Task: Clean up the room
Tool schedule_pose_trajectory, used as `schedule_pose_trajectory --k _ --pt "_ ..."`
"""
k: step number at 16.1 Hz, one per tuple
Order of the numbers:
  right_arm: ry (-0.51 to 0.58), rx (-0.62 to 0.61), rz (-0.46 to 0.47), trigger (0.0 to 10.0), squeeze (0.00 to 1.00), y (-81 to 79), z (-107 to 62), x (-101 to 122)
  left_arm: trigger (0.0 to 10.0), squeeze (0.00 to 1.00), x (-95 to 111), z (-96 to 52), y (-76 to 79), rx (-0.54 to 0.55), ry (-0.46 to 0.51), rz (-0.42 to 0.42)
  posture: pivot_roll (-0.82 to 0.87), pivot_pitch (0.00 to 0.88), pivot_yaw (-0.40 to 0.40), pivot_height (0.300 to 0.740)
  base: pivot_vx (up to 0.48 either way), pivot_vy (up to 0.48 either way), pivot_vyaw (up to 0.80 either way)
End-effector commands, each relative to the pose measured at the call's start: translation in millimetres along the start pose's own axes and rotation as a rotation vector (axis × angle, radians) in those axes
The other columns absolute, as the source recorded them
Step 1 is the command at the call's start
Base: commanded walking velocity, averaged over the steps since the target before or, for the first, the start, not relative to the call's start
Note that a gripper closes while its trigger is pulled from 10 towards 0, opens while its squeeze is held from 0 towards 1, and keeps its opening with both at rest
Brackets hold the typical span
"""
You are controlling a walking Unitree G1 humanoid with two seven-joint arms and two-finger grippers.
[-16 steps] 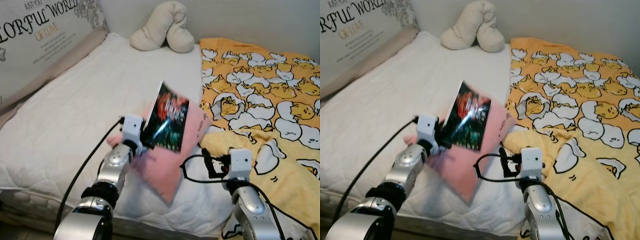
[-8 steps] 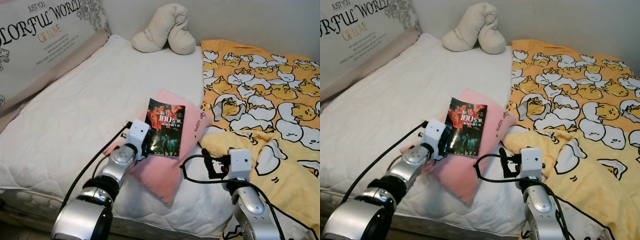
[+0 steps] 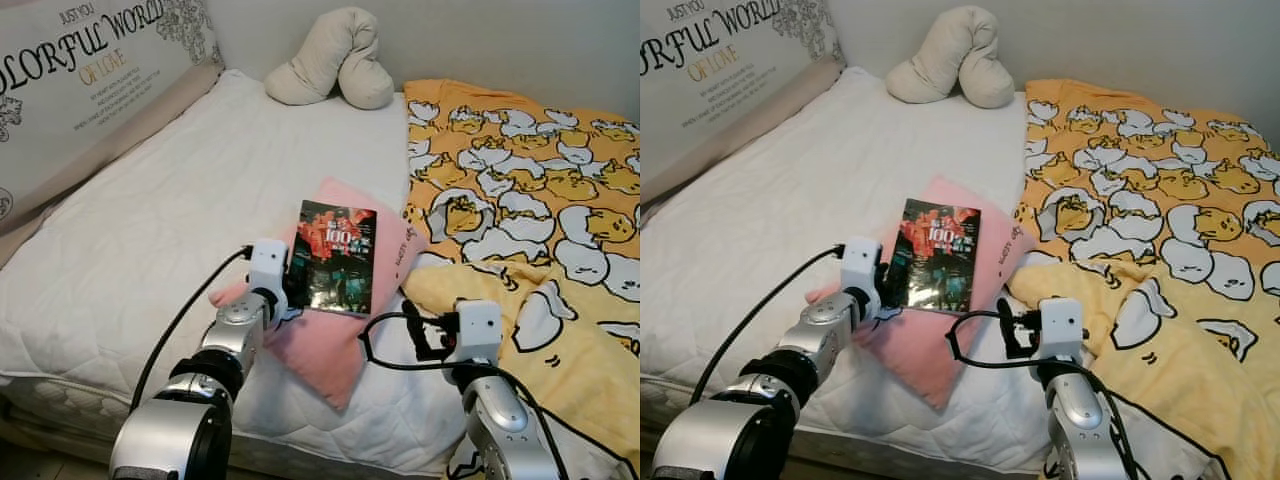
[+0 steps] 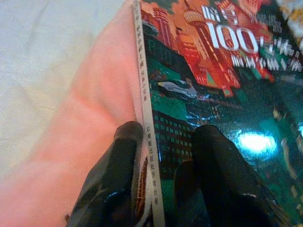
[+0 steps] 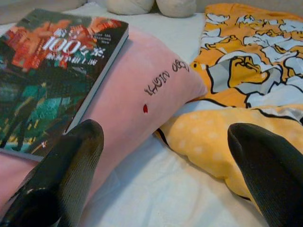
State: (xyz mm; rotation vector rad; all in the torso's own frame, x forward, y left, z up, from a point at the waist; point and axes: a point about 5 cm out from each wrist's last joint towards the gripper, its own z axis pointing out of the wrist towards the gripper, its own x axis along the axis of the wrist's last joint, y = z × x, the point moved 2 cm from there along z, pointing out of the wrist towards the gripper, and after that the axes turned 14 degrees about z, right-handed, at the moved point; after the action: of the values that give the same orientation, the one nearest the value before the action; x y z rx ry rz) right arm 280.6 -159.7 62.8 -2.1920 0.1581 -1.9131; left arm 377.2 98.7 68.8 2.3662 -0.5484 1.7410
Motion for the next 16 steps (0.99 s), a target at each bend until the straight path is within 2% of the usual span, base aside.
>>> schedule_pose_trajectory --k 1,3,5,7,8,9,12,13,14,16 --pt "-0.013 -0.006 -0.015 10.0 0.0 2.5 -0.8 -1.8 0.0 0.0 -4.0 0.0 6.6 -0.032 -0.005 -0.051 0.05 0.0 -0.002 0.74 0.0 0.0 0.0" --pt "-0.012 -0.007 -0.017 10.0 0.0 3.1 -0.8 -1.1 0.0 0.0 4.8 -0.3 1.1 -0.015 0.062 -0.101 0.05 0.0 -0.002 0.74 0.0 0.0 0.0" --pt "-0.009 -0.009 -0.018 10.0 0.0 3.8 -1.0 -0.4 0.0 0.0 28.3 -2.1 -17.2 0.043 0.208 -0.26 0.05 0.0 -0.001 0.74 0.0 0.0 0.0" --pt "-0.01 -0.013 -0.018 10.0 0.0 5.2 -1.5 -0.7 0.0 0.0 50.3 -4.3 -23.8 0.027 0.307 -0.195 0.05 0.0 -0.003 0.74 0.0 0.0 0.0" --pt "-0.011 -0.013 -0.019 10.0 0.0 5.2 -1.6 -1.0 0.0 0.0 58.6 -5.9 -24.1 0.021 0.342 -0.118 0.05 0.0 -0.002 0.74 0.0 0.0 0.0" --pt "-0.013 -0.012 -0.02 10.0 0.0 5.0 -1.4 -1.7 0.0 0.0 69.7 -9.4 -19.4 0.009 0.398 0.084 0.06 0.0 -0.002 0.74 0.0 0.0 0.0" --pt "-0.014 -0.009 -0.019 10.0 0.0 3.9 0.1 -2.2 0.0 0.0 58.0 -6.2 -14.6 0.003 0.321 0.135 0.06 0.0 -0.001 0.74 0.0 0.0 0.0" --pt "-0.013 -0.008 -0.019 10.0 0.0 3.3 0.6 -2.0 10.0 0.15 50.6 -7.6 -15.0 0.051 0.295 0.273 0.06 0.0 0.0 0.74 0.0 0.0 0.0" --pt "-0.008 -0.008 -0.019 10.0 0.0 3.4 0.3 -1.3 10.0 1.0 47.3 -8.8 -15.5 0.073 0.292 0.31 0.06 0.0 0.0 0.74 0.0 0.0 0.0" --pt "0.003 -0.01 -0.017 10.0 0.0 4.5 -1.0 0.6 10.0 1.0 39.8 -8.6 -16.7 0.076 0.262 0.263 0.06 0.0 0.0 0.74 0.0 0.0 0.0"
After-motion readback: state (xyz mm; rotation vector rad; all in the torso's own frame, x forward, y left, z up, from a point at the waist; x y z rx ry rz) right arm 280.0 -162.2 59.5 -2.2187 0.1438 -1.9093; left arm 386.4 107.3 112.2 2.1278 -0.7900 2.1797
